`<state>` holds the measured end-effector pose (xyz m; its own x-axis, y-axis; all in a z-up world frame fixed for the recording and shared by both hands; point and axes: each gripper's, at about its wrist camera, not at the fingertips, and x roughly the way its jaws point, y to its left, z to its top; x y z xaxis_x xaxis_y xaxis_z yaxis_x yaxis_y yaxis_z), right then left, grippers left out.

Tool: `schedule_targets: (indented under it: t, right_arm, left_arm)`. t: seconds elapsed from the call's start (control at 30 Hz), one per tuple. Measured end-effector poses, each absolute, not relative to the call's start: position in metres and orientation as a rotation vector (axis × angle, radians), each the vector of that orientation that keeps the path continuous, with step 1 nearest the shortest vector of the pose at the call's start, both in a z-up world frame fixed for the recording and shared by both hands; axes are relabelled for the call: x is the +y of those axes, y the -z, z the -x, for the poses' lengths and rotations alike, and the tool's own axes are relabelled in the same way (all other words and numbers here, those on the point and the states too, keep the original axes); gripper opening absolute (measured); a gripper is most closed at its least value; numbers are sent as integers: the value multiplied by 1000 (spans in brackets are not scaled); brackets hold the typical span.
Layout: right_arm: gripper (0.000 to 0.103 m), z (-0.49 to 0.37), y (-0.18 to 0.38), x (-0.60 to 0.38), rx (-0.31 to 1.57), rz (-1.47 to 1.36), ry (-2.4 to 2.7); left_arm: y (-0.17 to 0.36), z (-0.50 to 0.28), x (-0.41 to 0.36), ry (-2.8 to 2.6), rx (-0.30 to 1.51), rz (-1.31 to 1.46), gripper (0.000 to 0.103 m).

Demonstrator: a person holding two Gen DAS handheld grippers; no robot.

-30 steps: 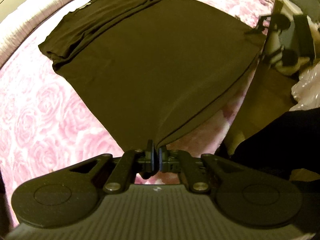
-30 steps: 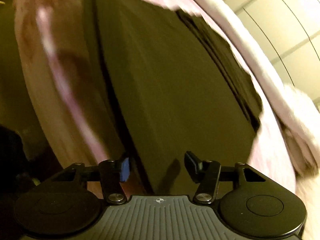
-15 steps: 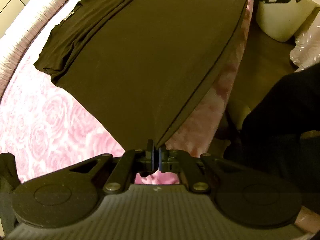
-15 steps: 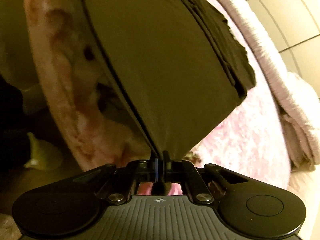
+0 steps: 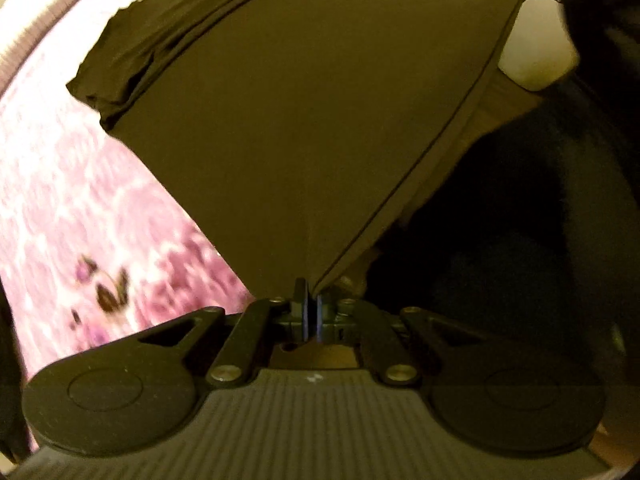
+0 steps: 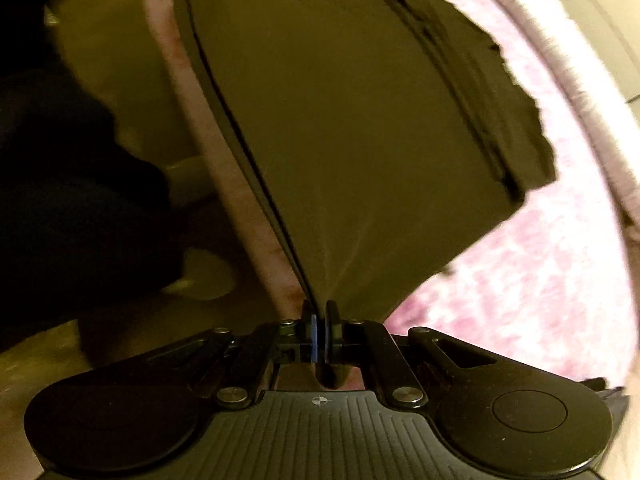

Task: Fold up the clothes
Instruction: 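Lift the hem with both tools and fold it toward the collar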

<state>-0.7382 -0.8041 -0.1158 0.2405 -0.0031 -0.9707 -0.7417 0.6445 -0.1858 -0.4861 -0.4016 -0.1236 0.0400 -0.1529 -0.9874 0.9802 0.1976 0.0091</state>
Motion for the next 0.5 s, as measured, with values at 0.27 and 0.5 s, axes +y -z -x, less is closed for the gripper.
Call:
schedule_targets:
  t: [0.27,0.5]
  right_arm:
    - [1,676,65,-841,1145,785,-557]
    - [1,558,39,-867,1044,884,-488]
  left_arm:
    - [85,413,-441,1059,992,-947,1]
    - [72,279,-493,1057,835,-891,2]
